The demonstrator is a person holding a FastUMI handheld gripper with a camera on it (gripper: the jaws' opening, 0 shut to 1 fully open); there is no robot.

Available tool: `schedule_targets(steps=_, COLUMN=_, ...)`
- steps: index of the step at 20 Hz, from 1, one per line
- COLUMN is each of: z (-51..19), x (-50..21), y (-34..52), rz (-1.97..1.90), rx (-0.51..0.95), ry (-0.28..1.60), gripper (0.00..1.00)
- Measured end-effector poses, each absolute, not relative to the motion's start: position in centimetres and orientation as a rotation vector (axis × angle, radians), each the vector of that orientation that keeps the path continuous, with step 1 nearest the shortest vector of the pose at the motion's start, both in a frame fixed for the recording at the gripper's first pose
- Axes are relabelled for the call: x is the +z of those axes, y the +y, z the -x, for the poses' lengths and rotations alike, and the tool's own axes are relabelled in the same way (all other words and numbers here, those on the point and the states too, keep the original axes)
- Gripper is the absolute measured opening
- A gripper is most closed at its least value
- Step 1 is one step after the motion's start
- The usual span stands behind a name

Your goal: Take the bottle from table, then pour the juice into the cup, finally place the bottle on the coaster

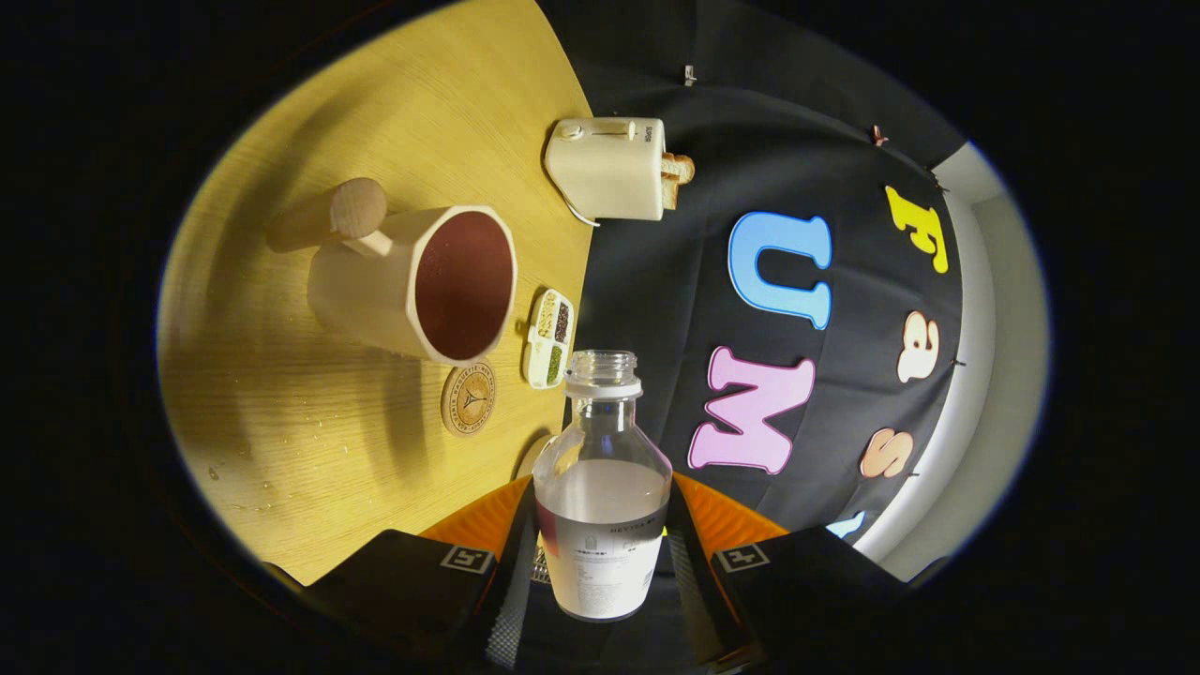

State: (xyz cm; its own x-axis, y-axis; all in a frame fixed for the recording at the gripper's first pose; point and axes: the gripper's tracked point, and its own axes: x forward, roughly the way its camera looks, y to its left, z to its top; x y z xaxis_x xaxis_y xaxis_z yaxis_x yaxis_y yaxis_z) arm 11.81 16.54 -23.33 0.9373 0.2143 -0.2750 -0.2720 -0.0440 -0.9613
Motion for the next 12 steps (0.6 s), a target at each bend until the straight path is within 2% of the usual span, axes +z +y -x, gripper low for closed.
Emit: schedule_targets(steps=12, z=-11.49, x=-23.63, y=17.55, rz=1.685, rx=0.436, ry=-0.015, gripper=0.7)
